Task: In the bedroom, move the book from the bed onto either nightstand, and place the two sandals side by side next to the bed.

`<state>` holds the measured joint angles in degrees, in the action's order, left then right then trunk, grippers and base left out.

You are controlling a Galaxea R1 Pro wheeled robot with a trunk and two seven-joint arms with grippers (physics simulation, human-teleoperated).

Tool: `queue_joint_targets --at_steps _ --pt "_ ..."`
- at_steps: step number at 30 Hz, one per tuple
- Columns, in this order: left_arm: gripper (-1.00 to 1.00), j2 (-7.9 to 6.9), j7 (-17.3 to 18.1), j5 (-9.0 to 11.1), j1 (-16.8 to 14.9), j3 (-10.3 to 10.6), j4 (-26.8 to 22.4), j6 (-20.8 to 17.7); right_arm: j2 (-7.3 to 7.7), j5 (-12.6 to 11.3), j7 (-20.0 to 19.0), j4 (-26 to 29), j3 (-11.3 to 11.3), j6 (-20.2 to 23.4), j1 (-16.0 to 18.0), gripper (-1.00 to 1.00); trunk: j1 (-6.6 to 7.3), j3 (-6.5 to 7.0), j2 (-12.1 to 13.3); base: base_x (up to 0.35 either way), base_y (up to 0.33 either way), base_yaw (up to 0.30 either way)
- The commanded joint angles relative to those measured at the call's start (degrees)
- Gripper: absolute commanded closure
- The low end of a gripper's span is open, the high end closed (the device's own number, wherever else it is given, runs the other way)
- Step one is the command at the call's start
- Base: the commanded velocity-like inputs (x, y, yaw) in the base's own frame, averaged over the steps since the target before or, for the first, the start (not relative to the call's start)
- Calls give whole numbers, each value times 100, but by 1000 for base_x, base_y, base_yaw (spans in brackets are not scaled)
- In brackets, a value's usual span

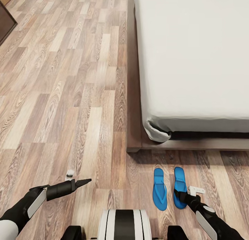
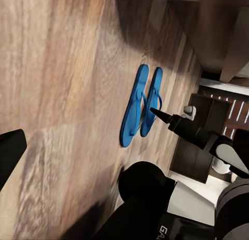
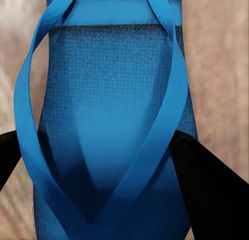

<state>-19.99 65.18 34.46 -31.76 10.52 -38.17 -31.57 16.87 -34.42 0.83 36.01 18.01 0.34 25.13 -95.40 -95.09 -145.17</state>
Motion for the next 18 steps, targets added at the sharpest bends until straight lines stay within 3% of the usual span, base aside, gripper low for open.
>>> queue_joint_targets --at_steps 1,18 --pt "-100 -5 -1 53 -5 29 3 -51 10 -73 22 -15 19 256 4 100 -1 -3 -1 0 0 0" --pt "-100 -5 4 58 -6 22 5 -51 10 -73 22 -15 19 256 5 100 7 64 3 0 0 0"
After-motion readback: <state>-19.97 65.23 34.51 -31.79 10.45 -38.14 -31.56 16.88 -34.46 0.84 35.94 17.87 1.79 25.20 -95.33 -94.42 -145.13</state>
